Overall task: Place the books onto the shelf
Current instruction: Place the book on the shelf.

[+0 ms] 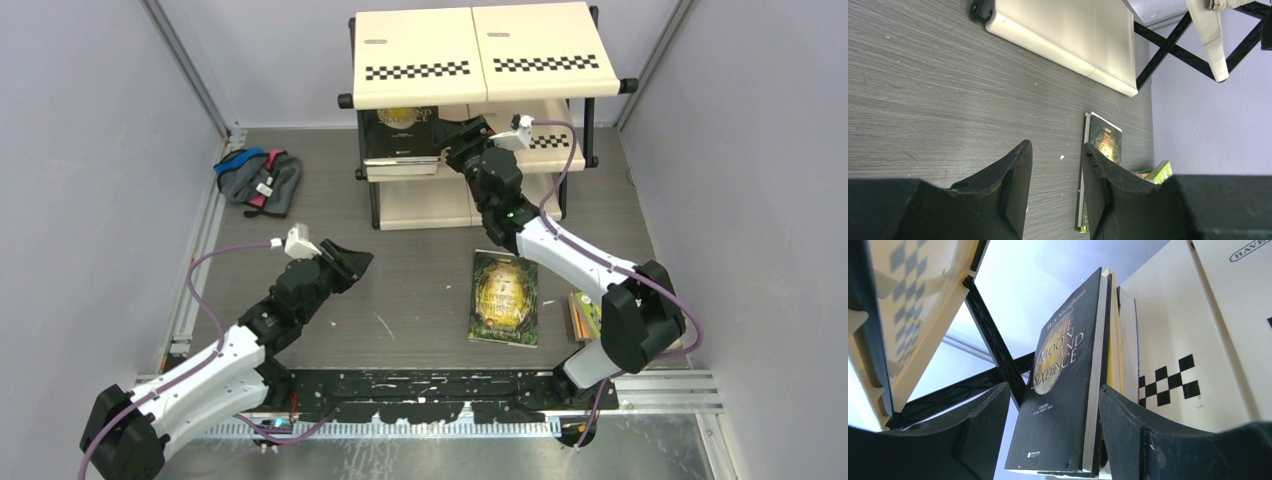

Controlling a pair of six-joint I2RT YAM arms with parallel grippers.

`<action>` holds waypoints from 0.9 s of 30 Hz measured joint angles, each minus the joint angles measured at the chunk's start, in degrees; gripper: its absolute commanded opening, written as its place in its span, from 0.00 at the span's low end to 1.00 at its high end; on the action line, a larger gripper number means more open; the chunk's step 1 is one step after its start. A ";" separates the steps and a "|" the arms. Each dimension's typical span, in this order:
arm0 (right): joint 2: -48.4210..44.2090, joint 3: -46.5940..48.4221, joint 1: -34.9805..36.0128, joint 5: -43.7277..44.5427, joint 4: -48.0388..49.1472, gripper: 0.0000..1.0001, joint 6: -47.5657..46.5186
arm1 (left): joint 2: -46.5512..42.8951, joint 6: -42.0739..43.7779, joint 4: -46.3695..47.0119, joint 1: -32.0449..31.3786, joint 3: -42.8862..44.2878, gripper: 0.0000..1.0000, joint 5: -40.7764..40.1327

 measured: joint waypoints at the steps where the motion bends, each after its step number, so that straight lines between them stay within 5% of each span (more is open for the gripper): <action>1: -0.22 -0.09 0.00 0.24 0.02 0.70 -0.15 | 0.11 0.00 0.00 0.00 0.00 0.42 0.00; 5: -0.83 -0.87 0.00 1.07 0.07 0.59 -0.44 | 0.50 0.04 0.02 0.00 0.00 0.42 0.00; 11: -0.96 -2.62 -0.76 2.34 -0.13 0.30 -0.37 | 0.61 2.05 -0.35 0.00 1.18 0.39 -0.46; 27: 2.12 -2.75 -6.34 0.13 0.42 0.17 2.91 | 9.66 12.07 1.75 0.00 15.47 0.29 -3.52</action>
